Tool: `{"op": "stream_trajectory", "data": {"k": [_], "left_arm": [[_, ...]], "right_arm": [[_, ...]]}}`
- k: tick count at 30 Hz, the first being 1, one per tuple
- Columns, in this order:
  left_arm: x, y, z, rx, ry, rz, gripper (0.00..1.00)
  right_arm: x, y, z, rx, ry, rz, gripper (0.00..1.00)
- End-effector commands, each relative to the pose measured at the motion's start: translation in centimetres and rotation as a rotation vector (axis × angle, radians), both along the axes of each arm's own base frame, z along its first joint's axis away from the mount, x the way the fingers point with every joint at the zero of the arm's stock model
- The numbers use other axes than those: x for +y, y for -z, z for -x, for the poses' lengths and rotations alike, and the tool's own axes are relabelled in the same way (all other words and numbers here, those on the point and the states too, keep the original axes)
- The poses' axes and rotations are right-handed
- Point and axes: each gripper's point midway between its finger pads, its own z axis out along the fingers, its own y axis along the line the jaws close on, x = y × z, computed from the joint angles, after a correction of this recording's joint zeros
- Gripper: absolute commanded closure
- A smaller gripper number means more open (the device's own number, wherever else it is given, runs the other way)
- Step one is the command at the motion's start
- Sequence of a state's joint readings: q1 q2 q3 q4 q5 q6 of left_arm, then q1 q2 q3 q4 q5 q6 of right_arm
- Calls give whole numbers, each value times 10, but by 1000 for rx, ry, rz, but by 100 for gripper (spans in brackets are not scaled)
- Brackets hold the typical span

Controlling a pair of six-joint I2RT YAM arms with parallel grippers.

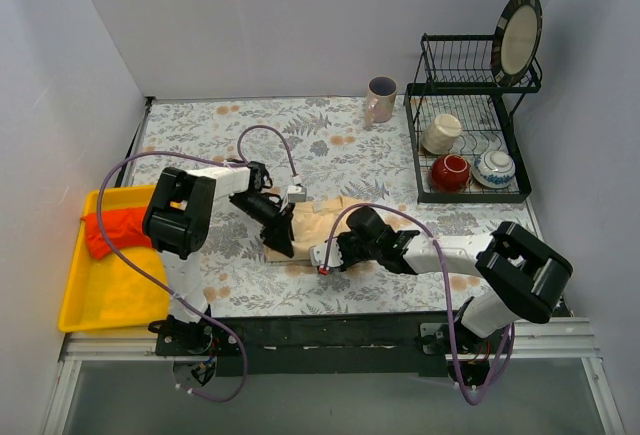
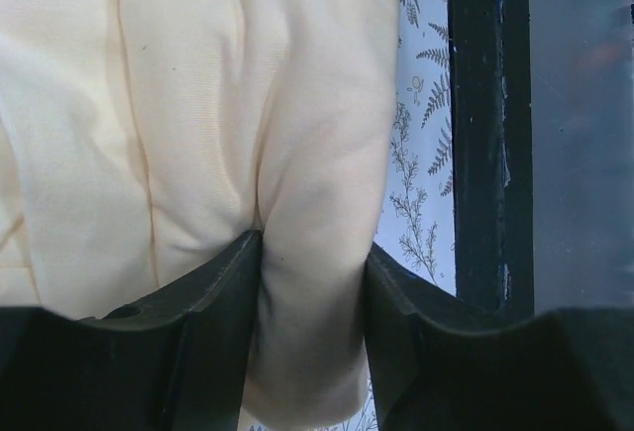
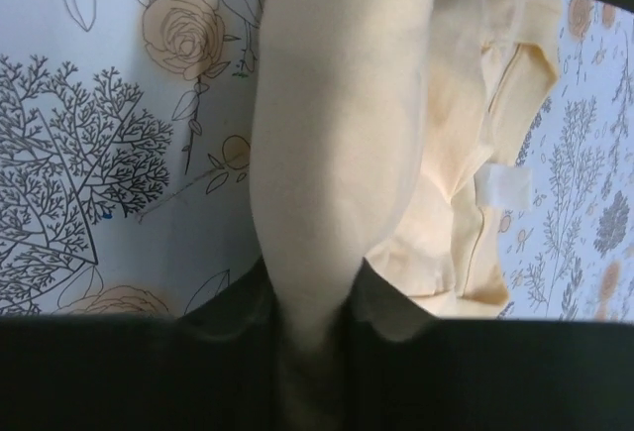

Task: Roll the t-shirts
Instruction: Roll the T-shirt to the center of the board.

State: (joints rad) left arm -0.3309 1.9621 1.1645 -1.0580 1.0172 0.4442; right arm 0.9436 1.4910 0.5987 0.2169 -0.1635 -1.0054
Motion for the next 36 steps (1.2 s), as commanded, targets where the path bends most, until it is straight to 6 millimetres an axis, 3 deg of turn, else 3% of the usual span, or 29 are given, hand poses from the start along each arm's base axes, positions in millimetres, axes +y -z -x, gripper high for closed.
{"op": "stream_trajectory", "data": {"k": [1,3,4,5,6,7,8,9,10,11,14,18,25,36], "left_arm": [[24,15,2,-18,7,-136,55],[21,6,-3,-51,-34,-115,46],[19,-4,-5,-82,-51,-95,41],[13,-25,-19,-205,-82,-43,3],[14,-31,-13,-238,-108,-25,2],[9,-39,-22,-335,-129,15,2],[5,-64,-23,-474,-137,50,2],[9,-48,-7,-489,-145,25,2],[9,-48,-26,-631,-185,-8,2],[4,-62,-22,-737,-179,23,2],[10,-38,-14,-861,-165,-15,2],[14,-32,-20,-982,-179,-22,2],[5,-25,-31,-1015,-195,-7,8],[-16,-28,-17,-1004,-157,59,20]], "right_arm": [[-2,10,-8,-31,11,36,85],[-3,10,-8,-16,19,43,98],[-3,9,-7,-8,19,42,99],[-4,8,-5,7,20,39,99],[-2,5,-5,13,22,31,99],[-2,3,-5,30,33,22,99],[-3,5,-1,56,32,28,99],[-1,3,-1,62,38,21,99],[-2,4,-1,82,58,17,99],[-2,5,2,99,56,19,99],[-3,5,4,128,66,11,99],[-5,7,7,169,76,21,99],[-6,9,8,219,93,22,99],[0,14,2,254,107,30,99]]}}
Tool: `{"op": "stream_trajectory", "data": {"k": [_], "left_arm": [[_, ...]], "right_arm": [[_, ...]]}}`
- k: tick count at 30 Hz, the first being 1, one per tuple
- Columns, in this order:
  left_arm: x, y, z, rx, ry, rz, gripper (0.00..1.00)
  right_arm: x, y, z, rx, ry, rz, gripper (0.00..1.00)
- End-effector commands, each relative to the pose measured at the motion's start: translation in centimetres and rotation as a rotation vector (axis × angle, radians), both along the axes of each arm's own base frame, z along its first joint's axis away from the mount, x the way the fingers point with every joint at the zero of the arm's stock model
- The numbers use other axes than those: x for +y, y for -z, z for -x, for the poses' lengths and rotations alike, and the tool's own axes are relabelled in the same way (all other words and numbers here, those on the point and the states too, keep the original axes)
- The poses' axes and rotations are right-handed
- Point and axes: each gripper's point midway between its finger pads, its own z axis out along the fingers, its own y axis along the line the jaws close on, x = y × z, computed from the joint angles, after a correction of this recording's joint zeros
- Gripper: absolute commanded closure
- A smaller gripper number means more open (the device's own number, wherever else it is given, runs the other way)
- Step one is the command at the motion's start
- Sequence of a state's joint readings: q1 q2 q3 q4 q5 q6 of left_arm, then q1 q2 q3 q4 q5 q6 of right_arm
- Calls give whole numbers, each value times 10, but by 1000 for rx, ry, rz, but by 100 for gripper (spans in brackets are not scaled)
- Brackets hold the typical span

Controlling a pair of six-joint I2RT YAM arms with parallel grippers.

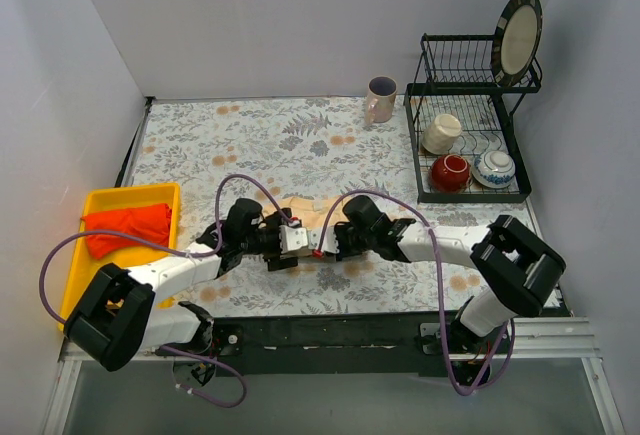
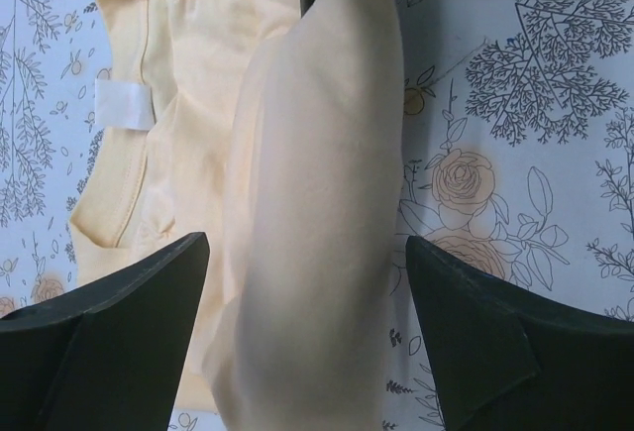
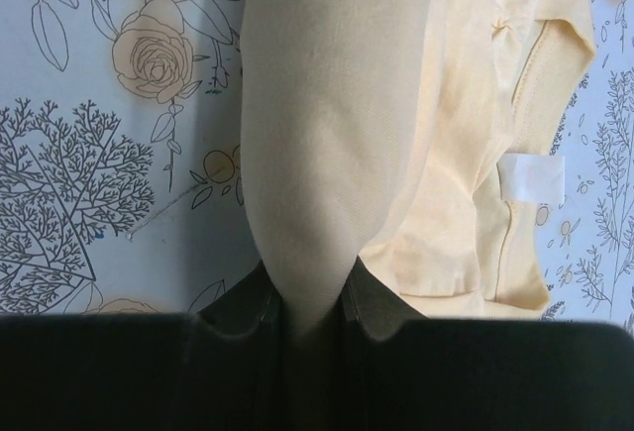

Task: Roll the t-shirts
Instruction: Roll the T-shirt to the center of the board.

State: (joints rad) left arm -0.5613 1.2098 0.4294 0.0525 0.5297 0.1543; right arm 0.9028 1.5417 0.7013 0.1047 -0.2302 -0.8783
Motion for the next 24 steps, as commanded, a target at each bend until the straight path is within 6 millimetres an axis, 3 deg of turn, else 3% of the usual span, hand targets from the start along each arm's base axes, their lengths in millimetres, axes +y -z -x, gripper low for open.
{"op": "stream_trajectory", "data": {"k": [1,2,7,10,11,13,15,16,17,18,20,21,23,24], "left_arm": [[-7,-6,3,-19,17,24,22],[-7,-5,5,-13,24,19,28],[-1,15,9,14,16,-32,37],[3,25,5,33,-11,-66,49],[5,27,4,38,-19,-80,61],[9,32,7,81,-33,-109,70],[6,24,9,133,-18,-120,80],[16,30,22,228,-14,-158,80],[13,19,20,252,3,-150,81],[19,21,43,372,38,-171,84],[22,8,45,472,48,-167,87],[28,5,67,597,62,-175,89],[35,1,77,702,98,-189,90],[36,-8,83,755,103,-200,91]], "right_arm": [[-3,12,3,94,31,30,99],[-2,12,3,104,39,27,99],[0,8,1,112,41,15,99],[-1,7,4,112,21,16,99],[-3,7,6,112,14,21,99],[-11,10,11,130,1,47,99],[-17,7,13,154,-2,54,99],[-25,8,21,205,-5,77,99],[-28,4,23,234,-4,76,99],[-31,-1,21,269,0,78,99],[-45,-4,36,386,0,117,99],[-46,-12,33,410,6,110,99],[-58,-16,48,503,-11,138,99],[-60,-23,44,513,-7,131,99]]}}
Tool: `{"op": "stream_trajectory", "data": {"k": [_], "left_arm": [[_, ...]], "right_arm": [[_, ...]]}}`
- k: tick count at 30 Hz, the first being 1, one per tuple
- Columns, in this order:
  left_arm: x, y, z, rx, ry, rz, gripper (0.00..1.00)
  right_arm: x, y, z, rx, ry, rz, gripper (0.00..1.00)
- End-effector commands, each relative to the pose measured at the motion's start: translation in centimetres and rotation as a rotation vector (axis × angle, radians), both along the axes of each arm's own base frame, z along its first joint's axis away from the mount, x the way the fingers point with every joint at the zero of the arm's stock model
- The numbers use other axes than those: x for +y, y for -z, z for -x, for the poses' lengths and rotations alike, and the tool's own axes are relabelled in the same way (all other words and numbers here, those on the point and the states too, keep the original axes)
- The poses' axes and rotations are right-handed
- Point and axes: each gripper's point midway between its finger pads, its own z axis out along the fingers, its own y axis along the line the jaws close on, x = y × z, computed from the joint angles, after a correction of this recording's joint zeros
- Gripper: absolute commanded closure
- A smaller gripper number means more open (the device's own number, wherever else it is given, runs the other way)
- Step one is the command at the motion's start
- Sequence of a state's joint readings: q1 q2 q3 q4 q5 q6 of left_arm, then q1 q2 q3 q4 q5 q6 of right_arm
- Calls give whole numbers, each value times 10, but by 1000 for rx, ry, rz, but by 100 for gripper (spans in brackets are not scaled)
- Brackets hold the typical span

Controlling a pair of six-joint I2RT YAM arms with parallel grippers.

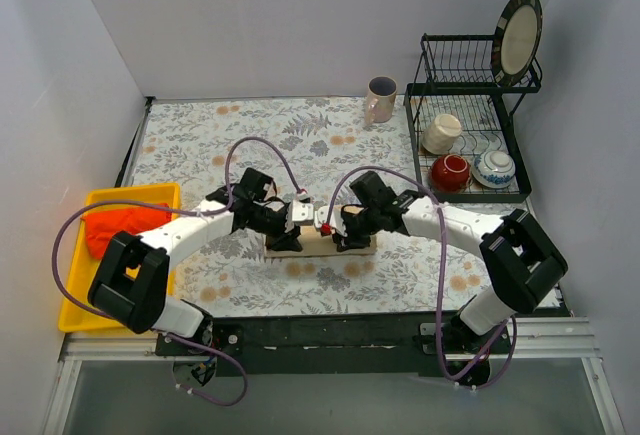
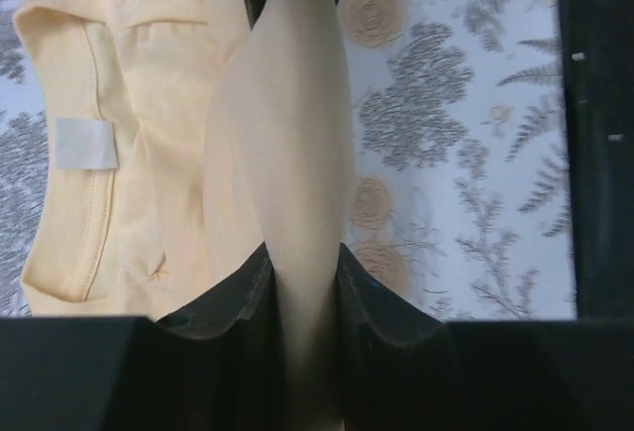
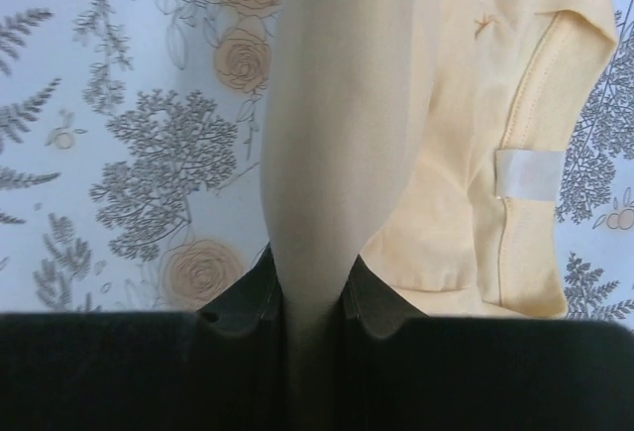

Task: Roll the t-shirts
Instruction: Roll the T-shirt to the center of the board.

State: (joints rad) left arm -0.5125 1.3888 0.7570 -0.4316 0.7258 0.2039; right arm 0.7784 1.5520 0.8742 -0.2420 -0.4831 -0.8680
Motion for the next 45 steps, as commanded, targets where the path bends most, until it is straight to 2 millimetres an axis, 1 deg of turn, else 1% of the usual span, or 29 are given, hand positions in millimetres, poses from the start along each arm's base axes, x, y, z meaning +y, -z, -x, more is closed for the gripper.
{"op": "stream_trajectory", "data": {"k": [1,2,3,4,5,6,7,9,10,15,16,18,20,21,22,24,28,29,30,32,36,37,38,39,40,41,43,44,45], "left_arm": [[44,1,70,447,19,-154,92],[45,3,75,495,31,-167,92],[45,-5,76,531,41,-173,92],[44,-5,76,561,50,-174,93],[43,-6,75,589,52,-177,93],[43,-6,75,650,59,-194,93],[42,-6,72,673,60,-195,93],[44,0,70,733,64,-214,93],[43,-1,62,725,63,-212,93],[52,13,49,781,54,-256,93],[55,20,47,812,42,-265,93],[57,24,40,827,26,-260,94],[61,32,31,853,7,-259,94],[63,35,28,859,0,-262,94],[67,38,24,868,-14,-262,94],[69,49,18,886,-25,-272,93],[75,64,-3,862,-78,-288,79],[77,65,-9,851,-99,-288,71],[80,66,-20,823,-123,-276,68],[88,66,-30,804,-157,-286,62],[104,40,-66,713,-271,-225,59],[105,23,-74,637,-287,-213,57],[105,15,-78,579,-300,-209,53],[99,4,-90,461,-294,-179,48],[95,-22,-92,335,-289,-145,44],[89,-22,-92,251,-284,-127,41],[69,-27,-77,147,-227,-144,35],[63,-32,-61,89,-207,-137,33],[42,-38,-60,-6,-158,-113,29]], "right_arm": [[-48,-8,37,251,-18,127,99],[-56,-7,45,302,-23,159,99],[-61,-8,46,325,-26,170,99],[-60,-13,43,327,-39,165,99],[-62,-10,44,363,-38,181,99],[-71,-10,48,417,-22,203,99],[-67,-14,43,432,-23,187,99],[-74,-9,43,516,-2,213,99],[-72,-6,39,549,-2,215,99],[-74,2,23,635,11,223,99],[-75,7,25,679,10,239,99],[-73,6,14,689,8,226,99],[-74,13,14,754,16,237,99],[-72,12,5,753,21,225,99],[-72,19,5,782,9,230,99],[-69,18,-1,809,-6,234,99],[-62,44,-11,916,29,240,99],[-63,51,-13,929,36,248,98],[-63,56,-15,936,43,257,98],[-65,69,-20,966,73,290,97],[-65,77,-26,1020,128,290,96],[-64,80,-27,1035,138,291,96],[-63,80,-31,1035,150,287,96],[-61,80,-32,1046,165,286,97],[-60,81,-33,1062,176,279,96],[-58,82,-35,1063,181,277,97],[-58,86,-35,1078,200,294,97],[-57,89,-37,1072,206,296,97],[-59,93,-37,1082,219,313,97]]}}
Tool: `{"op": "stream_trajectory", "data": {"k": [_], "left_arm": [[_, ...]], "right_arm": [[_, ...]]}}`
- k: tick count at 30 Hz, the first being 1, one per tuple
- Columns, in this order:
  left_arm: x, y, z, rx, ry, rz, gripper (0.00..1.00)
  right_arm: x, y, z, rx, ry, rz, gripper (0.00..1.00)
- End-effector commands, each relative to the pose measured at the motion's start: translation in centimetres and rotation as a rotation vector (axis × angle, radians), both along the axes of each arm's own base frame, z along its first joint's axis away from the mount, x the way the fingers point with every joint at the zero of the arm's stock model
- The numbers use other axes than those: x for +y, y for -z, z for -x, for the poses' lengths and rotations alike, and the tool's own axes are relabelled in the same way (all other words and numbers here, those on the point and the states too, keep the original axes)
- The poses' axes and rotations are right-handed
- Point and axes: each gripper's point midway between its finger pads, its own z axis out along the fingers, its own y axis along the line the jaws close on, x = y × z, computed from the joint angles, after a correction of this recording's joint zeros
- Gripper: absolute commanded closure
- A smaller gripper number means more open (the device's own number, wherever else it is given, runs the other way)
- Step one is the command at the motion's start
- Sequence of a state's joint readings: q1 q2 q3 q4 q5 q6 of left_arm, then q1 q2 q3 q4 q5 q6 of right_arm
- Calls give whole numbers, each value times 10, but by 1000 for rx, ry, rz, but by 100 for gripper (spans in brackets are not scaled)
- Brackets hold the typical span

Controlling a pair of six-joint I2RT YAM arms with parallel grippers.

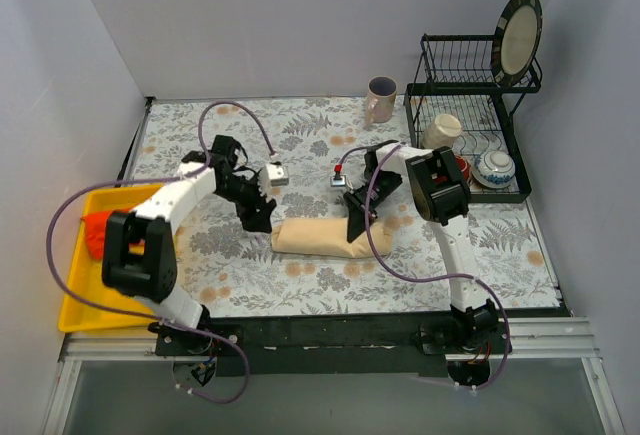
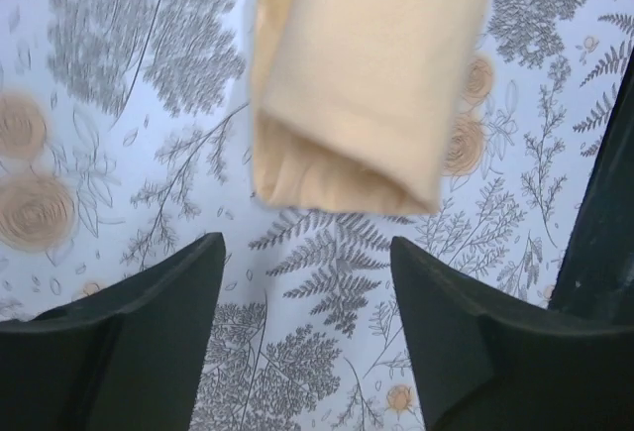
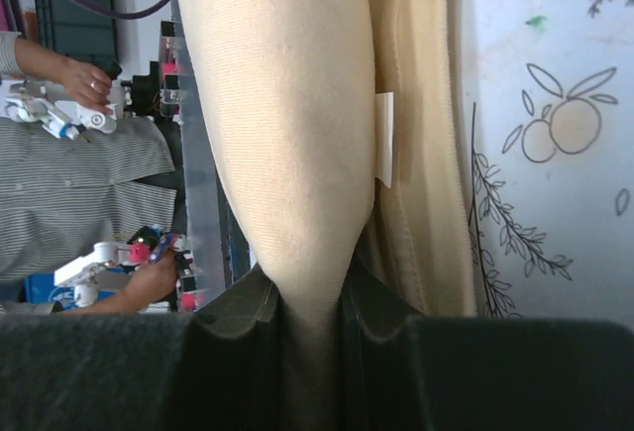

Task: Roll the t-shirts
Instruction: Roll the T-shirt to the center of the board.

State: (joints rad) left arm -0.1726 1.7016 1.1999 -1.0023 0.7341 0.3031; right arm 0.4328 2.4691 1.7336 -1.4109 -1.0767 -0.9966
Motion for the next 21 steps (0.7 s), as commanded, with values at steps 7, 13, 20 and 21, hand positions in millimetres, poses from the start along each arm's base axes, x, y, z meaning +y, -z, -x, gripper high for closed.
{"op": "stream_trajectory", "data": {"k": [7,13,20,21], "left_arm": [[-117,-33,37,-703,250,151,23],[-150,-19,35,-801,263,194,22],[-166,-1,42,-781,302,210,22],[-170,0,46,-776,314,212,22]], "right_arm": [[-32,75,-11,-94,-125,208,97],[-33,80,-10,-73,-125,233,96],[-33,87,-11,-51,-117,268,95],[-33,87,-12,-49,-115,271,95]]}}
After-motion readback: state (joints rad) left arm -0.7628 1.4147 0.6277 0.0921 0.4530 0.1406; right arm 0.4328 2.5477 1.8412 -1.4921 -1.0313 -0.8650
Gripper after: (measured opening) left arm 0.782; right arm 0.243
